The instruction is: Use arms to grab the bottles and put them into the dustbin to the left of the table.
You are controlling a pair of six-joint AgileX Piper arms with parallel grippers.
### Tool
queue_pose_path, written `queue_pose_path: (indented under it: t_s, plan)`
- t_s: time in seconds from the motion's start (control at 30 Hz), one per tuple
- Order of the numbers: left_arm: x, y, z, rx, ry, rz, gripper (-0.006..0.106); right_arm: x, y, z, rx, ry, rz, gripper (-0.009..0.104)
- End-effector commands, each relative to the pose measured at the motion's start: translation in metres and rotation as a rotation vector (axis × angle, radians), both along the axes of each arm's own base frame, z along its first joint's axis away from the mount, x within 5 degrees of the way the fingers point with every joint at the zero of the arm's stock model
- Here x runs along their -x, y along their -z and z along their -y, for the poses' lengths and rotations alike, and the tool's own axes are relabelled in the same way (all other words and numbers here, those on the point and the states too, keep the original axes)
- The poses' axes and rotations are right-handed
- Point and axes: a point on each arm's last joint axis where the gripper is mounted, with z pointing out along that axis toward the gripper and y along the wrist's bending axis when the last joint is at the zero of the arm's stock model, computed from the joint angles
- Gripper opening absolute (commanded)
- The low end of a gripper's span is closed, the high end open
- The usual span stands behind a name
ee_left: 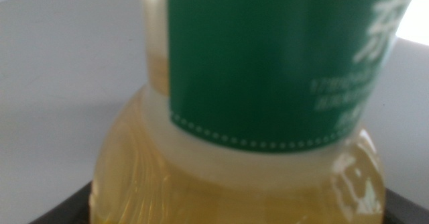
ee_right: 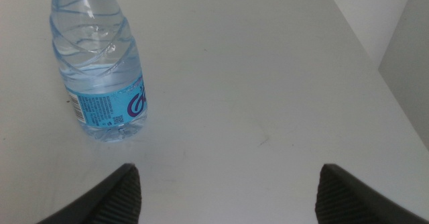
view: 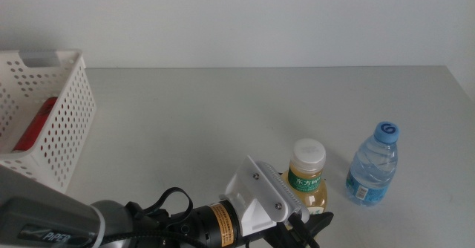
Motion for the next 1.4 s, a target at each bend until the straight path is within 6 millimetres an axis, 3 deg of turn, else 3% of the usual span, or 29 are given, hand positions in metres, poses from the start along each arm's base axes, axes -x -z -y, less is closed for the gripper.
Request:
queue_pose_path:
  t_s: [0.0, 0.2, 0.3, 0.67, 0.83, 1.1, 1.37]
  plan:
    - [-0.006, -0.022, 0.003, 0.108, -0.003, 0.069, 0.093, 0.000, -0.007, 0.000, 0.021, -0.004, 0.085, 0.067]
    - [-0.006, -0.016, 0.003, 0.109, 0.006, 0.030, 0.092, 0.000, -0.007, 0.000, 0.021, -0.004, 0.085, 0.067]
    - [-0.011, -0.015, -0.001, 0.116, -0.014, 0.010, 0.085, 0.000, -0.007, 0.000, 0.021, -0.004, 0.085, 0.067]
    - [-0.017, -0.026, -0.012, 0.138, -0.009, -0.071, 0.014, 0.000, -0.007, 0.000, 0.021, -0.004, 0.085, 0.067]
    - [-0.013, -0.052, -0.021, 0.071, -0.051, -0.057, 0.002, 0.000, -0.007, 0.000, 0.021, -0.004, 0.085, 0.067]
    - [-0.007, -0.115, -0.046, -0.078, -0.198, -0.077, 0.002, 0.000, -0.007, 0.000, 0.021, -0.004, 0.085, 0.067]
    - [-0.016, -0.187, -0.063, -0.141, -0.400, -0.003, 0.002, 0.000, -0.007, 0.000, 0.021, -0.004, 0.085, 0.067]
